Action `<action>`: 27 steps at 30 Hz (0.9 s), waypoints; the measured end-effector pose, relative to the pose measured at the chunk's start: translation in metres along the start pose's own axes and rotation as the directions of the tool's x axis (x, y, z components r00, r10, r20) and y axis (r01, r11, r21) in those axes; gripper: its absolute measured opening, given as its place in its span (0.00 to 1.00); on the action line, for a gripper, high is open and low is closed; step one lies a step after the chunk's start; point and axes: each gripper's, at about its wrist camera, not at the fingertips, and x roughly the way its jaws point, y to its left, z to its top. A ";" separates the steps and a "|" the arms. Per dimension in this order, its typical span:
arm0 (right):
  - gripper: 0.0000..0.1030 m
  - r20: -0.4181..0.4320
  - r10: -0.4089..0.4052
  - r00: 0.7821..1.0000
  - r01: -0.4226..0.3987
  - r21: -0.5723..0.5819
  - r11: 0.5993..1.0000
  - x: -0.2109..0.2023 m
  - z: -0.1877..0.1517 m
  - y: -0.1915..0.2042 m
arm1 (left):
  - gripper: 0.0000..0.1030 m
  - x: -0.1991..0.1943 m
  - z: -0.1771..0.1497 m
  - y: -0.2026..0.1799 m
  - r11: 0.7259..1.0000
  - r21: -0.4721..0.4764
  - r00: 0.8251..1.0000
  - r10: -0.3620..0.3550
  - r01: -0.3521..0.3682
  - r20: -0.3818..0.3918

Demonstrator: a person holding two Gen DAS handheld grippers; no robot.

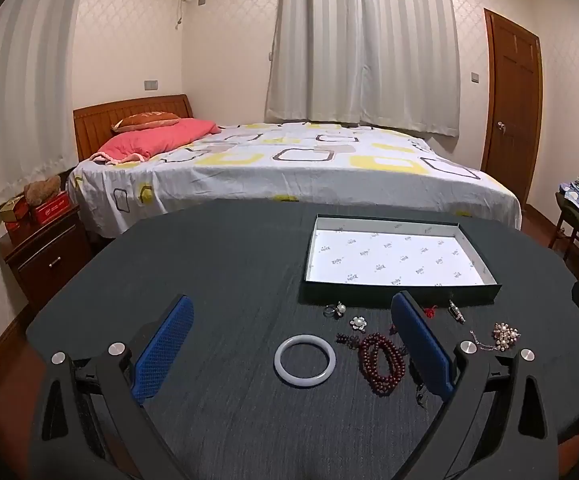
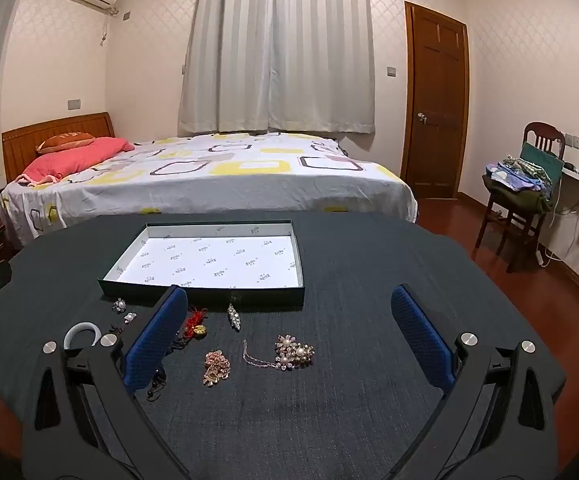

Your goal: Organize jewelry

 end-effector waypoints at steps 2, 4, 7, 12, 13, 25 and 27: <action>0.97 -0.008 -0.001 1.000 0.001 -0.003 1.000 0.000 0.000 0.000 | 0.93 0.000 0.001 -0.001 1.000 -0.001 1.000 -0.002 0.002 0.001; 0.97 -0.006 -0.001 1.000 0.001 -0.002 1.000 0.000 0.001 0.001 | 0.93 -0.002 0.000 0.003 1.000 -0.007 1.000 -0.003 0.003 0.006; 0.97 -0.003 0.001 1.000 -0.001 -0.001 1.000 -0.001 0.001 0.000 | 0.93 0.000 0.000 0.004 1.000 -0.010 1.000 -0.008 0.008 0.007; 0.97 -0.010 0.003 1.000 -0.003 0.003 1.000 0.005 -0.002 -0.003 | 0.93 0.001 -0.001 0.006 1.000 -0.007 1.000 -0.015 0.015 0.007; 0.97 -0.002 -0.001 1.000 0.001 -0.002 1.000 -0.004 0.001 0.001 | 0.93 0.000 -0.002 0.004 1.000 -0.007 1.000 -0.011 0.011 0.009; 0.97 -0.004 0.001 1.000 -0.001 -0.001 1.000 0.001 -0.001 0.001 | 0.93 -0.003 0.000 -0.006 1.000 0.012 1.000 -0.013 0.013 0.012; 0.97 -0.005 0.001 1.000 -0.001 -0.001 1.000 0.001 -0.001 0.001 | 0.93 -0.003 0.000 -0.006 1.000 0.012 1.000 -0.014 0.014 0.011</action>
